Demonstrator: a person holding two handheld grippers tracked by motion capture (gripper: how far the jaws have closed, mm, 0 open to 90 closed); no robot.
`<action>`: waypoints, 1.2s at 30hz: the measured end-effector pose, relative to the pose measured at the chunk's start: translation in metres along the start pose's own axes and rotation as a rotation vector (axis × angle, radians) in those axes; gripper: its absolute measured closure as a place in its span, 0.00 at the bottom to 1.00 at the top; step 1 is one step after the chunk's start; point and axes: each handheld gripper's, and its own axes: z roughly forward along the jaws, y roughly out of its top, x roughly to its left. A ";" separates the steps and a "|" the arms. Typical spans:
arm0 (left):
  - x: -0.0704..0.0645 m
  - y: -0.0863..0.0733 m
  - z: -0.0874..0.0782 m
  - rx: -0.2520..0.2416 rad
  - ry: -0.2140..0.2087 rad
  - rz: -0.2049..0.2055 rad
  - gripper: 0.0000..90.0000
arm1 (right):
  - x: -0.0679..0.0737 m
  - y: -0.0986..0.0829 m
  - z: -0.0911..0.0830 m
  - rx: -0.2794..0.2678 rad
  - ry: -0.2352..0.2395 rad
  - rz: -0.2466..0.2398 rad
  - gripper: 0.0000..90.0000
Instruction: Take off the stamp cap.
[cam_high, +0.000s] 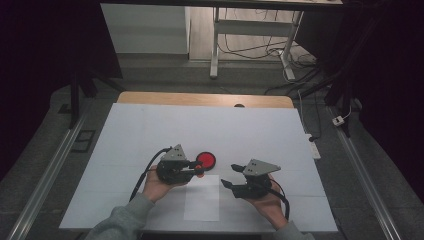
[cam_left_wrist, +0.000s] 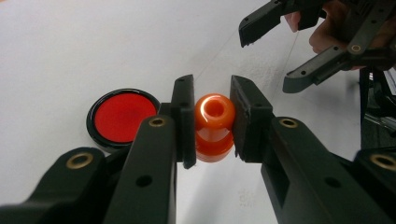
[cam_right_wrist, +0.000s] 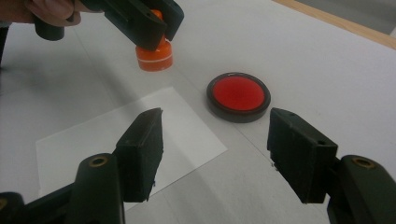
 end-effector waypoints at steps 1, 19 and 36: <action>0.000 0.000 0.000 0.000 0.000 0.000 0.80 | 0.001 0.000 0.000 0.003 -0.006 -0.003 0.40; -0.006 0.003 0.000 -0.007 -0.014 0.010 0.80 | 0.017 0.003 0.021 0.013 0.047 -0.018 0.40; -0.014 0.006 0.006 -0.006 -0.044 0.021 0.80 | 0.032 0.006 0.041 0.002 0.074 -0.025 0.40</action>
